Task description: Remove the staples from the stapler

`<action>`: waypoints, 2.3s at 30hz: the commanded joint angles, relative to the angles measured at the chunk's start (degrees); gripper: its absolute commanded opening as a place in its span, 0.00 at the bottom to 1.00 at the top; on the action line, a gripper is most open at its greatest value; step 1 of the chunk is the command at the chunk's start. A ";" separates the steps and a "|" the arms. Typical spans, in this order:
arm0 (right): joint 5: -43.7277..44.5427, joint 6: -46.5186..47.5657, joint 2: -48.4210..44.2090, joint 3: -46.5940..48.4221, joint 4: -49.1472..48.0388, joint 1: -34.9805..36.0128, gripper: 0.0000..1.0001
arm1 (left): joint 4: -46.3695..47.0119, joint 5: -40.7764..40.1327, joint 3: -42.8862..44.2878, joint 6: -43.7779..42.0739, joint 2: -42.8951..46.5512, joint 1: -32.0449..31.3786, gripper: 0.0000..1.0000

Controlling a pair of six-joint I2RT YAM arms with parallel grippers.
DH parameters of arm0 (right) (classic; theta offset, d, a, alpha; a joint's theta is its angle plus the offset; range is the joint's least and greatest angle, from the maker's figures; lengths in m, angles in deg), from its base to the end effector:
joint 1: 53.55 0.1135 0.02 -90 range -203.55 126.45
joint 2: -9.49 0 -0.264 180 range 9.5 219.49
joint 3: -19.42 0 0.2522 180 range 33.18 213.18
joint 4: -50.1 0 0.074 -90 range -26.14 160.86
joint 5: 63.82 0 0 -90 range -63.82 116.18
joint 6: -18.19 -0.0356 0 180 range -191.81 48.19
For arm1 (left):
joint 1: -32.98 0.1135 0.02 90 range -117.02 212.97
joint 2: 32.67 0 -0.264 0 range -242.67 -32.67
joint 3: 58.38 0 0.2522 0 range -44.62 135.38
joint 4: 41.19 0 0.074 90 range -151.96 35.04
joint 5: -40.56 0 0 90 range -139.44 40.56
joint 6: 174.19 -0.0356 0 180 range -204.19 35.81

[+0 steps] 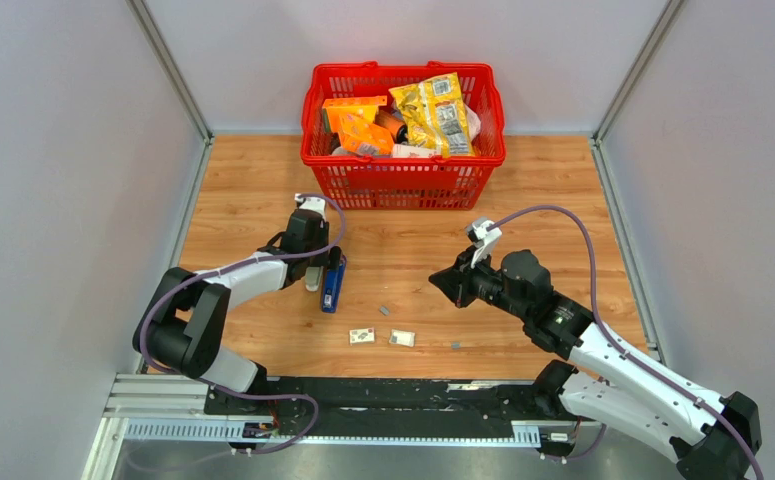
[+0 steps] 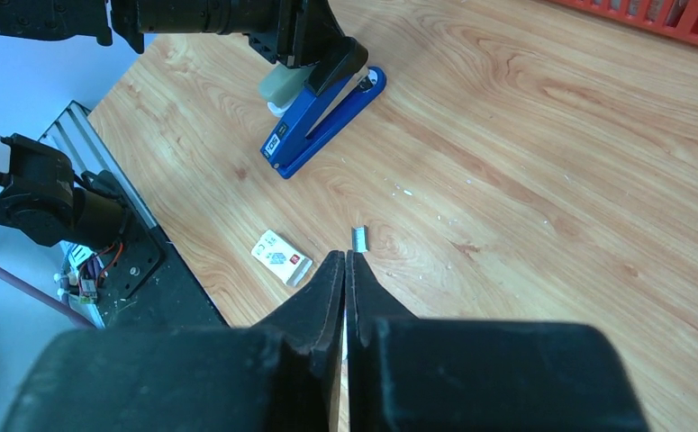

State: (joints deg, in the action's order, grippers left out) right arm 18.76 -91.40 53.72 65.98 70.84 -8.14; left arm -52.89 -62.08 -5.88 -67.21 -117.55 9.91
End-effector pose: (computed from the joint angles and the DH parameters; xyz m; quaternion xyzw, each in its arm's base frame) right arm 0.1277 0.1361 0.2734 -0.2177 0.7805 0.3579 0.4641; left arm 0.2676 -0.1055 0.1657 0.0057 0.9162 -0.0375 0.3990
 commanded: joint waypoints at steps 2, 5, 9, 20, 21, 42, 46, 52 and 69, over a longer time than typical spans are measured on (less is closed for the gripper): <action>0.74 0.79 -0.02 0.87 -0.74 0.12 0.09 | 4.79 -0.89 0.20 -0.71 0.07 0.48 0.05; 0.92 0.61 -0.02 0.95 -0.48 0.21 0.17 | 4.53 -1.68 0.02 -0.63 0.59 0.48 0.25; 1.27 0.26 -0.37 1.04 0.13 0.21 0.21 | 4.26 -3.52 -0.68 -0.71 2.43 0.48 0.41; 1.71 -0.71 -0.55 2.45 2.24 0.12 0.33 | 2.33 -4.06 -1.30 -0.98 7.96 0.48 0.73; 1.71 -0.71 -0.63 2.88 2.77 0.12 0.33 | 2.24 -3.88 -1.47 -0.71 8.76 0.48 0.82; -0.24 2.10 17.98 11.14 9.36 5.65 0.57 | -13.56 24.85 -2.62 4.91 37.15 0.40 0.83; 2.32 3.42 23.61 12.46 8.58 8.11 0.59 | -16.65 28.45 -3.14 6.05 42.25 0.40 0.82; 5.84 4.48 33.37 15.71 8.40 11.72 0.60 | -19.81 30.13 -4.82 7.29 48.67 0.48 0.81; 15.50 8.61 50.86 26.79 10.86 17.34 0.58 | -23.69 31.01 -6.05 5.35 53.50 0.39 0.79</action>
State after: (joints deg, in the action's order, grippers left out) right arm 31.63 -83.99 102.16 89.87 81.47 8.58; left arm -76.32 -32.11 -11.98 -60.59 -65.33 10.15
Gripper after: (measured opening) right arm 0.591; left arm 0.796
